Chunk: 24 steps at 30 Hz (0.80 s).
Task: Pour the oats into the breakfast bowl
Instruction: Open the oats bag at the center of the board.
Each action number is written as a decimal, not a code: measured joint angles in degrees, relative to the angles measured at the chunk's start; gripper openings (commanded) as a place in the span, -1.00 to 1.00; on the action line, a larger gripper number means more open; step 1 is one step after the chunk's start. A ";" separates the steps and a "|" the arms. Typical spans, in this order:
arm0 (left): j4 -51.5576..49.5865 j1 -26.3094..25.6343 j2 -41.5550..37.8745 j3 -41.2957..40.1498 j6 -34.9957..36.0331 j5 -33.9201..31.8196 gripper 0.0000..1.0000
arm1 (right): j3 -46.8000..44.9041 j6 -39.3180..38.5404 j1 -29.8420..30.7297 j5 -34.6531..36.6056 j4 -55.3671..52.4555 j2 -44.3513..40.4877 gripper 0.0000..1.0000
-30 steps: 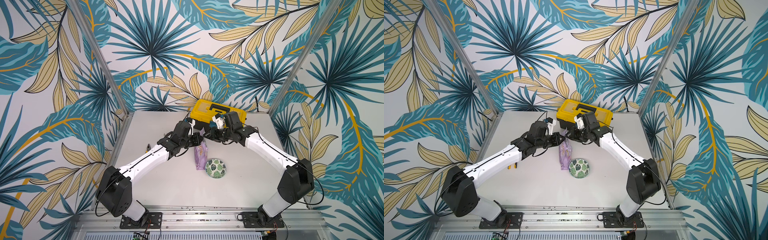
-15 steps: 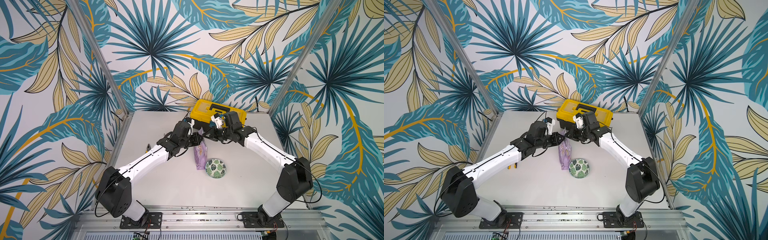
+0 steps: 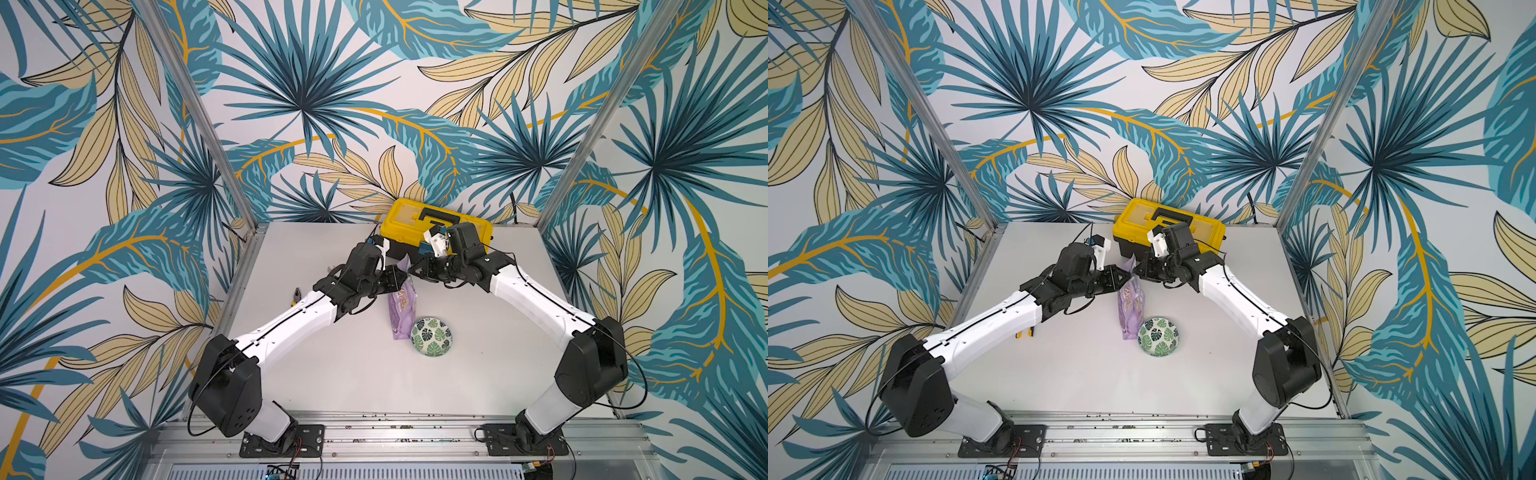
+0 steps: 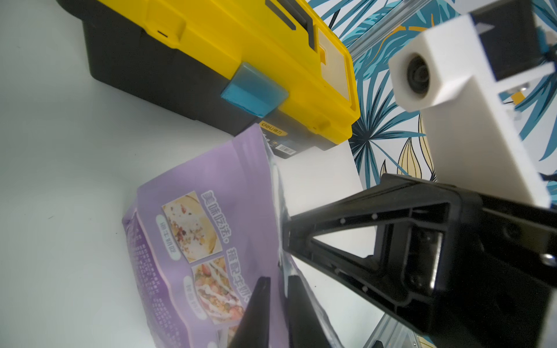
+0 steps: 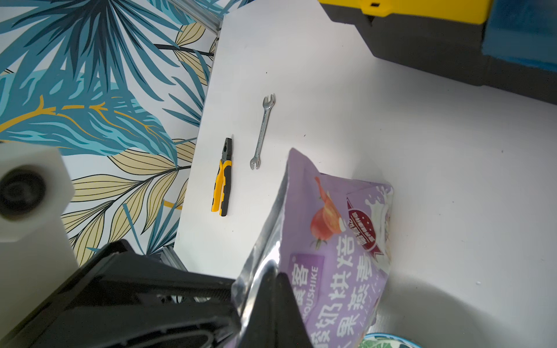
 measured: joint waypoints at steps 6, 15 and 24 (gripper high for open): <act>0.00 -0.04 0.00 0.00 0.24 0.31 -1.00 | 0.50 -1.01 0.20 1.25 -1.22 -0.02 -1.00; -0.94 -0.35 -0.63 -0.13 0.85 -2.23 -1.00 | 5.70 -4.42 1.09 13.53 -11.58 -0.04 -1.00; -2.56 -0.35 -1.99 -0.50 1.40 -3.82 -1.00 | 5.60 -4.90 0.50 14.29 -13.25 -0.90 -0.12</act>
